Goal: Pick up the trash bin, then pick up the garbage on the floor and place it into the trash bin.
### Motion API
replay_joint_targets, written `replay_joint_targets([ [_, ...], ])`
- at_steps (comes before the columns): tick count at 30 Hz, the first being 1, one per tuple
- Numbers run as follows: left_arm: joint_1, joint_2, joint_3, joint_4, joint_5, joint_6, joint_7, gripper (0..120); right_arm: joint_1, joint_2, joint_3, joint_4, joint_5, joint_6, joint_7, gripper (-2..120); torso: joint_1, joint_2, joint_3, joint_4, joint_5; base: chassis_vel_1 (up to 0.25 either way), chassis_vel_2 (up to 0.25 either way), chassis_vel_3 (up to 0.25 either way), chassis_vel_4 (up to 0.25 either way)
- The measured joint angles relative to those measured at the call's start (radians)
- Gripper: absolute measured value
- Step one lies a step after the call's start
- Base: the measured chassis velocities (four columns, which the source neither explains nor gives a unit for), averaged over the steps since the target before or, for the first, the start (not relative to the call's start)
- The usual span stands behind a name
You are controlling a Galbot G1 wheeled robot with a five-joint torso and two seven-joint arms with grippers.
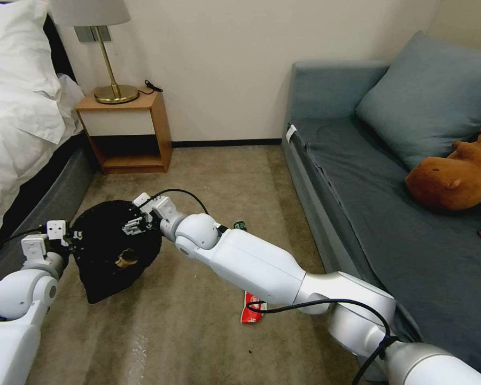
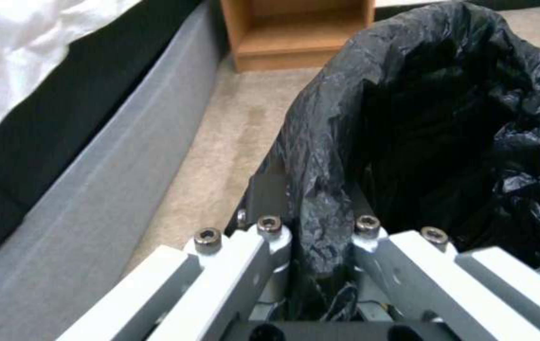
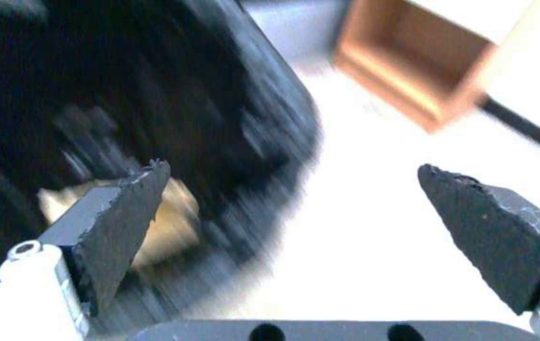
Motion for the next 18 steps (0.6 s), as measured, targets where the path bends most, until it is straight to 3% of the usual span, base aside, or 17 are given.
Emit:
replay_joint_targets([
  [2,0.001,0.004,-0.002,0.011,0.0,-0.005,0.0,4,0.003,-0.079,-0.018,0.042,0.005,-0.059,0.004,100,0.0,0.0,0.0,-0.0011,0.0,0.0,0.0,0.0,0.0],
  [5,0.001,0.004,-0.003,0.014,0.0,-0.006,0.001,4,0.003,-0.107,-0.024,0.058,0.009,-0.076,0.004,100,0.0,0.0,0.0,-0.0012,0.0001,0.0,0.0,0.0,0.0],
  [8,-0.004,0.003,-0.002,0.023,0.0,-0.007,0.002,4,-0.022,-0.197,-0.03,0.123,0.022,-0.121,0.004,100,0.0,0.0,0.0,-0.0005,-0.0001,0.0,0.0,0.0,0.0],
  [18,-0.019,-0.011,0.009,0.044,0.012,-0.011,0.002,4,-0.185,-0.379,0.026,0.203,0.013,-0.143,0.025,100,0.0,0.0,0.0,-0.0007,0.0001,0.0,0.0,0.0,0.0],
])
